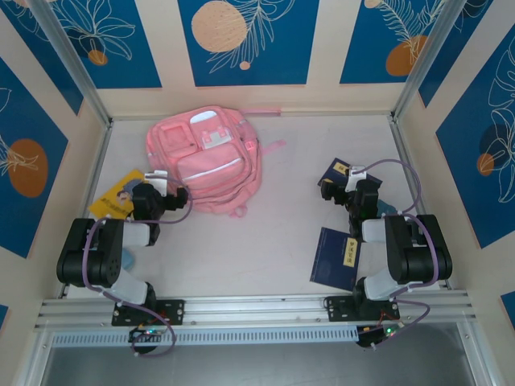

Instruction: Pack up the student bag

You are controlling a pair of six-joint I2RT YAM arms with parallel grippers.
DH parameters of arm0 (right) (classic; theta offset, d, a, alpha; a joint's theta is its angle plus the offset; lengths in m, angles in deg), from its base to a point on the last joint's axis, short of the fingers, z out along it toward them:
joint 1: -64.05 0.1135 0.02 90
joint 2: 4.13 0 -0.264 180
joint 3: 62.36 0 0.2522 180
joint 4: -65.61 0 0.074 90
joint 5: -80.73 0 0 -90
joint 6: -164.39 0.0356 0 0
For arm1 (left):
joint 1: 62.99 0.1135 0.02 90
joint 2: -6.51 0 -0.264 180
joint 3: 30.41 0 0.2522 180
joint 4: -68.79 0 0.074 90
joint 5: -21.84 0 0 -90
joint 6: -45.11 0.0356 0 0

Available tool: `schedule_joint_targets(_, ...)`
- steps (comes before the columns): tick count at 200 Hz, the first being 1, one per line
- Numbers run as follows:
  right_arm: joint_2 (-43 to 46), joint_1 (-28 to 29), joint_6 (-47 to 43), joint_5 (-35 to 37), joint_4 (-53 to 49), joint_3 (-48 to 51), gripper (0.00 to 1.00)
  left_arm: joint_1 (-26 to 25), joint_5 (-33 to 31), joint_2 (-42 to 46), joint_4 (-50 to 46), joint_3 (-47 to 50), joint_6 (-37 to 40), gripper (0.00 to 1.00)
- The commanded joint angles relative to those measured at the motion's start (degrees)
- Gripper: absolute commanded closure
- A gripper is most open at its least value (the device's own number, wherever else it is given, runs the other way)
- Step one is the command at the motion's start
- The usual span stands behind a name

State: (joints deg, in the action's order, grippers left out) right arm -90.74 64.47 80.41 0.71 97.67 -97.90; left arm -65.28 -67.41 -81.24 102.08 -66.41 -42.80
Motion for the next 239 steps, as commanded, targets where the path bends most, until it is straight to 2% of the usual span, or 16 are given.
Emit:
schedule_joint_targets(1,-0.7,0.3,0.5,-1.0,1.6,-1.5,0.01,-0.7,-0.3,-0.3,-0.5,-1.2,0.5,0.00)
schedule_joint_targets(40,0.8,0.4,0.4,-1.0,2.0,-0.6,0.01,-0.7,-1.8,1.2,-1.1,-1.1,-0.1,0.00)
schedule_joint_targets(67,10.2,0.6,0.9,1.5,-6.6,-1.3,0.01,-0.7,-2.6,6.9,-6.6,-1.5,-0.4,0.00)
schedule_joint_targets(110,23.6,1.6,6.7,3.9,-26.7,-6.4,0.01,-0.7,-5.4,17.1,-23.6,-5.7,-6.9,0.00)
schedule_joint_targets(142,28.9,3.7,15.1,1.8,-42.4,-11.9,0.01,-0.7,-1.7,21.6,-44.7,-16.7,-16.0,0.00)
schedule_joint_targets(161,28.3,4.5,21.0,-1.7,-51.7,-17.0,0.01,-0.8,1.7,18.3,-58.8,-26.8,-21.8,0.00)
schedule_joint_targets(174,26.6,5.1,23.5,-4.8,-55.0,-19.4,0.01,-0.9,5.9,14.3,-63.7,-32.5,-24.1,0.00)
schedule_joint_targets(206,20.0,7.7,27.3,-11.6,-58.4,-24.5,0.01,-5.0,13.0,5.5,-63.4,-40.5,-28.1,0.00)
schedule_joint_targets(239,11.6,10.5,27.7,-13.5,-62.9,-30.3,0.00,-12.7,9.7,-5.1,-64.7,-49.5,-28.8,0.00)
